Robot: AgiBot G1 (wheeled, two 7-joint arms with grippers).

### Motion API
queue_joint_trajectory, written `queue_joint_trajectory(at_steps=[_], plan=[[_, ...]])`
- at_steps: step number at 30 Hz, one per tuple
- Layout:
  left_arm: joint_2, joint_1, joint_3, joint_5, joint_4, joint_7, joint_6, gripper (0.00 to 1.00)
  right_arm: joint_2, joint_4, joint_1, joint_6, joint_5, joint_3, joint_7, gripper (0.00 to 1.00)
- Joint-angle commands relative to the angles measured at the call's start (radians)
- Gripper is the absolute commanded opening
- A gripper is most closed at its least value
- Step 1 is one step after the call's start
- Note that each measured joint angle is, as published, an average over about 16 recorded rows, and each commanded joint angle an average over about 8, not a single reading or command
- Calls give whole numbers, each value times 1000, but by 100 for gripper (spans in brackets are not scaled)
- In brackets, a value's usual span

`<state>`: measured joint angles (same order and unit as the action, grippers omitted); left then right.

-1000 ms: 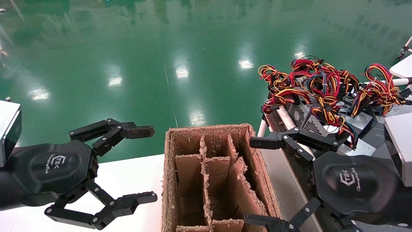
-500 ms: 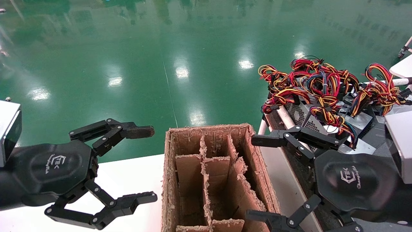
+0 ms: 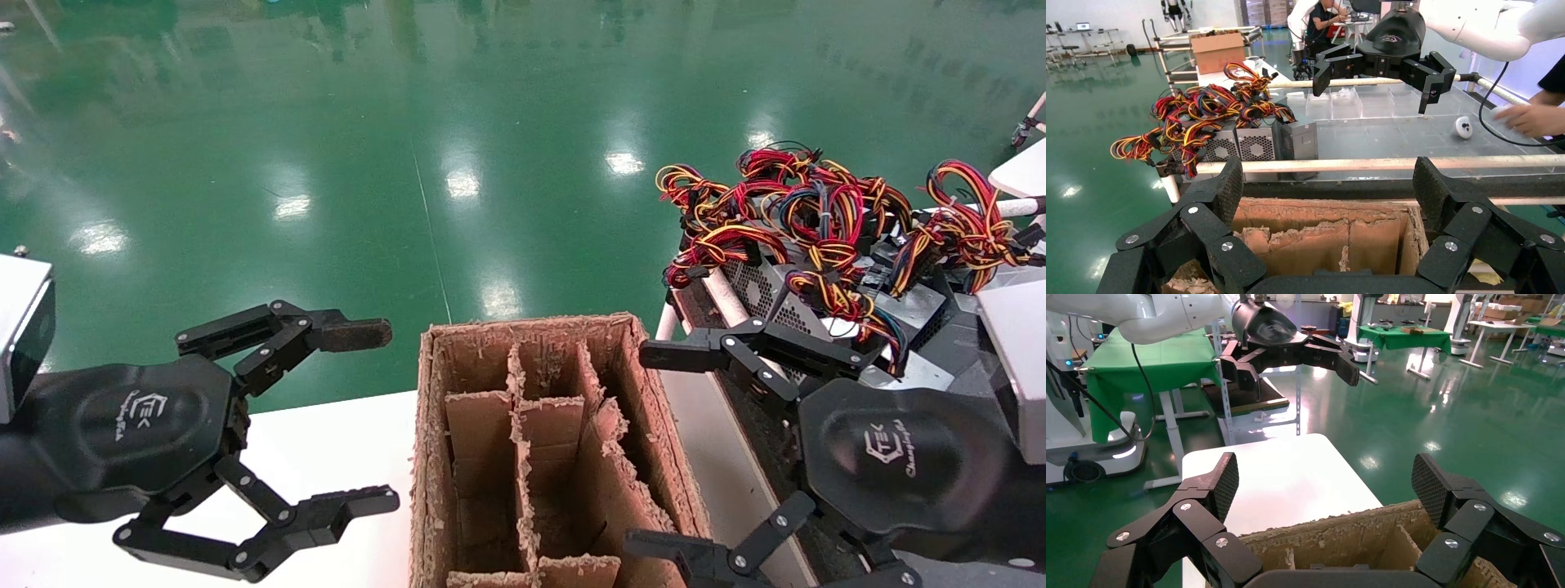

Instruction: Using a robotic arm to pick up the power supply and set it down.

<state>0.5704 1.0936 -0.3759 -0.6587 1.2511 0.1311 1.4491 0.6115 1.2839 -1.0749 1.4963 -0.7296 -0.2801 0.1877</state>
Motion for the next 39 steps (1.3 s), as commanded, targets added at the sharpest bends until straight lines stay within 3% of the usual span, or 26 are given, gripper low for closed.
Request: queue_joint_trajectory(at_steps=[1,39], plan=[[0,0,0,0,0,0,0,100,0,0,0,0,0,0,0,100],[0,0,0,0,0,0,0,100,-1,0,1,-2,-1,1,0,100]])
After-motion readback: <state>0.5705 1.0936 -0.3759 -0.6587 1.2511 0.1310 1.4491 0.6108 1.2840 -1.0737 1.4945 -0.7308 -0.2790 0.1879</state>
